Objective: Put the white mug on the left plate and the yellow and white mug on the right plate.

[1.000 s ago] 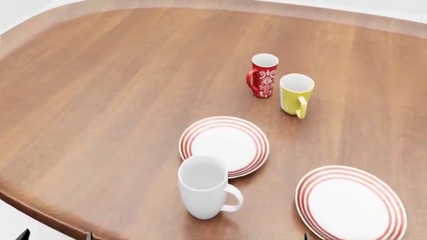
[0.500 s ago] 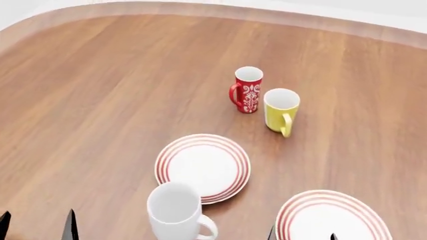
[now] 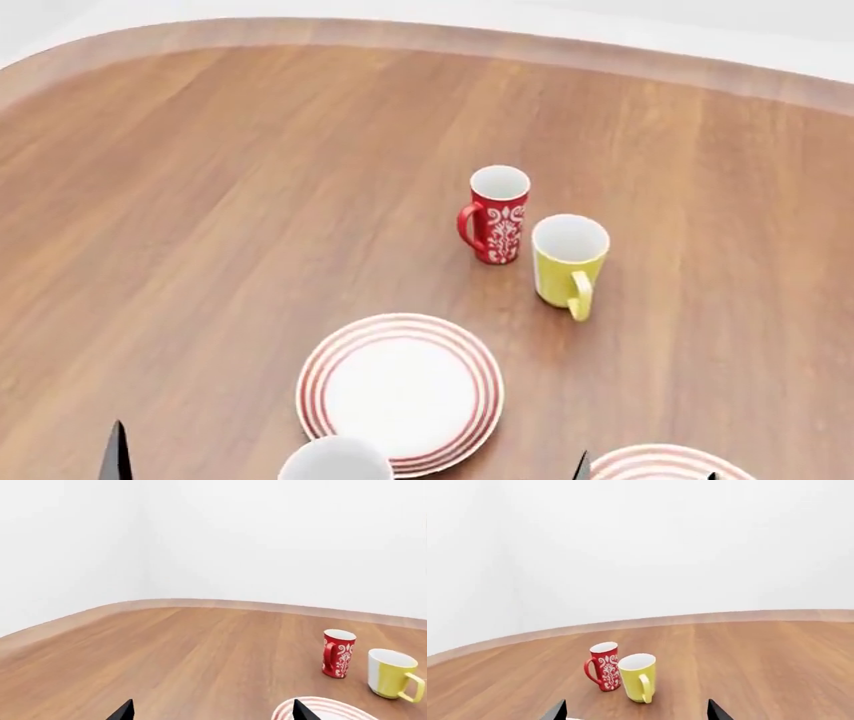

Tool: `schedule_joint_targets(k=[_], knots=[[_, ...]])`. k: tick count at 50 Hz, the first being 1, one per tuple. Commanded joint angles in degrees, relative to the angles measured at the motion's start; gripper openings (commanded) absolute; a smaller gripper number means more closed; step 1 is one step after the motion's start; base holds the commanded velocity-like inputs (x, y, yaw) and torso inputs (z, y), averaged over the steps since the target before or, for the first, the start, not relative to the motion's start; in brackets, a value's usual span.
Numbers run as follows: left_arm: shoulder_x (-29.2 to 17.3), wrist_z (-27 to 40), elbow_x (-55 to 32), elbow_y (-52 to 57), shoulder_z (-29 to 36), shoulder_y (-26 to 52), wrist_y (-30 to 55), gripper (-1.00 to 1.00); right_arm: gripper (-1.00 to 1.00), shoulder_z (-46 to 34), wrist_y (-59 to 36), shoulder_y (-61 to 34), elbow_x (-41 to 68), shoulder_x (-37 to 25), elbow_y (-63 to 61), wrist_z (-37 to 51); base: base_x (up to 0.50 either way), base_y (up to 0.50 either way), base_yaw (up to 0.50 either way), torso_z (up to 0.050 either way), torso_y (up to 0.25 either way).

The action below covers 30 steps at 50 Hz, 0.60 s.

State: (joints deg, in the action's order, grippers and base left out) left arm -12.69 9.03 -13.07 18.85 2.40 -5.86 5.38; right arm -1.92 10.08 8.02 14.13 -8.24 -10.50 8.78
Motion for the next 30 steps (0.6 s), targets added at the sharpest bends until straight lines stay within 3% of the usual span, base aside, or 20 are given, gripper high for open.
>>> schedule_joint_targets(k=[1,9,23,25,28,30], knots=[[-0.81,0.37,-0.43,0.89,0.26,-0.45,-0.13,1.00,1.00,0.06,-0.27,0.29,2.07,-0.52,-1.14,-0.14,0.48,0.14,0.00,0.000,0.000],[-1.08,0.58,-0.44,1.42,0.87,-0.63,-0.15,1.00,1.00,-0.04,2.16,0.26,0.27,-0.28,-0.47,0.96,0.48,0.14,0.00,0.000,0.000],[-1.27,1.22,-0.67,2.81,1.47,-1.22,-0.15,1.00,1.00,0.14,2.32,0.78,-0.65,-1.14,-0.45,2.61,0.00,0.00,0.00,0.000,0.000],[-1.87,1.44,-1.82,4.92,0.10,-2.31,-0.43,1.00,1.00,-0.76,-0.39,2.23,-0.64,-3.66,-2.48,1.00,0.00,0.00,0.00,0.000,0.000],[-2.13,2.38,-4.75,6.75,-3.11,-3.28,-0.43,1.00,1.00,1.49,-5.68,5.52,10.06,-8.03,-8.57,-2.42,0.00,0.00,0.00,0.000,0.000],[-2.40,2.77,-6.09,7.95,-4.32,-3.73,-0.04,1.00,1.00,3.15,-8.02,7.06,11.21,-10.19,-11.44,-1.36,0.00,0.00,0.00,0.000,0.000]])
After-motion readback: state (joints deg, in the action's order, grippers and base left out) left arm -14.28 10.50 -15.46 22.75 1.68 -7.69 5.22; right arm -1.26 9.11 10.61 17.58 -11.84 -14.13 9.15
